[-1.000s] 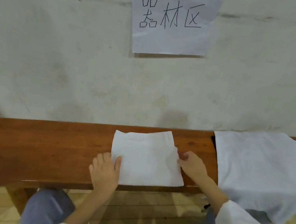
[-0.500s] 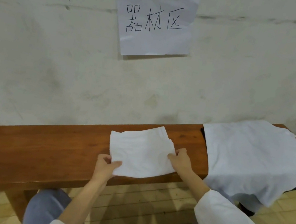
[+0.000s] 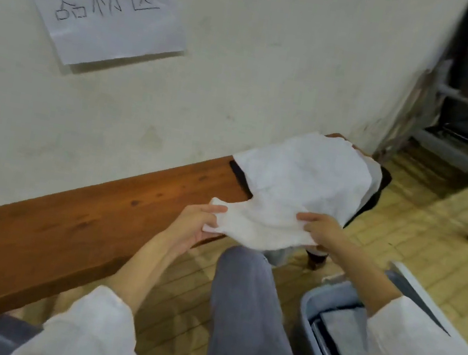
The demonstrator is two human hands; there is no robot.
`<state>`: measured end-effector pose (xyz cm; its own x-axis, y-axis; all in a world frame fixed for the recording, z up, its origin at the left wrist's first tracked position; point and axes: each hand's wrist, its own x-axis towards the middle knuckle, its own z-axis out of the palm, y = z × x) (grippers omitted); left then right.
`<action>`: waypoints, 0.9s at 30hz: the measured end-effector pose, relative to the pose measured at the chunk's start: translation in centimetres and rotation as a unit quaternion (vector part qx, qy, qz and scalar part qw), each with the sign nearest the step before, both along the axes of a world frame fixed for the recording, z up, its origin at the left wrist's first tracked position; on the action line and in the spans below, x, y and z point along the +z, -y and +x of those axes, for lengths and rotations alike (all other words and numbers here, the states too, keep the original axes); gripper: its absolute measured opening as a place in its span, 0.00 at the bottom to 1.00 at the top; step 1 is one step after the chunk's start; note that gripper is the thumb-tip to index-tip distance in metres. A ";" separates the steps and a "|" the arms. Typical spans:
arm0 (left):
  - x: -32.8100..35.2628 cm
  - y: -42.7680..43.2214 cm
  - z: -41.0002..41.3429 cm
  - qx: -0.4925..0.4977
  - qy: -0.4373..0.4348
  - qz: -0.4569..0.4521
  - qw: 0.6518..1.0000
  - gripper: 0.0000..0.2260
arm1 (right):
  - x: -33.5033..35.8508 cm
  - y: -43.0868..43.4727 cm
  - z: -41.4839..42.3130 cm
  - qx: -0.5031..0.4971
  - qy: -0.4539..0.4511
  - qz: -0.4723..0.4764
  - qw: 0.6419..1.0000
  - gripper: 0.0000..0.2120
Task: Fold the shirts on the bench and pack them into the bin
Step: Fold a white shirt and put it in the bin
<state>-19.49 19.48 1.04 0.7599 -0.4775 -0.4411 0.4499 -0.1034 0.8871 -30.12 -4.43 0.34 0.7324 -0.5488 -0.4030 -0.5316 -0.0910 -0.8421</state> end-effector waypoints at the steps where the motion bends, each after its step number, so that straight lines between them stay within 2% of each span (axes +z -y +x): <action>1: 0.1 1.8 -0.7 -0.020 0.001 0.007 1.000 0.18 | -0.4 1.4 -1.6 -0.037 0.008 0.021 0.999 0.17; 5: -0.6 9.7 -4.3 -0.110 -0.003 0.049 0.993 0.19 | -2.6 6.8 -9.7 -0.176 0.009 0.058 0.983 0.16; 9: -3.6 16.7 -8.2 -0.234 0.005 0.127 0.964 0.19 | -6.1 9.9 -17.7 -0.317 -0.018 0.074 0.945 0.15; 14: -8.6 24.3 -13.7 -0.390 0.031 0.225 0.892 0.19 | -12.3 11.8 -26.3 -0.361 -0.067 0.094 0.925 0.17; 23: -16.2 31.4 -17.9 -0.482 0.031 0.337 0.808 0.20 | -21.2 12.6 -32.0 -0.416 -0.108 0.153 0.890 0.16; 27: -19.0 34.0 -18.3 -0.504 0.087 0.358 0.781 0.21 | -24.0 13.5 -31.9 -0.425 -0.130 0.158 0.882 0.20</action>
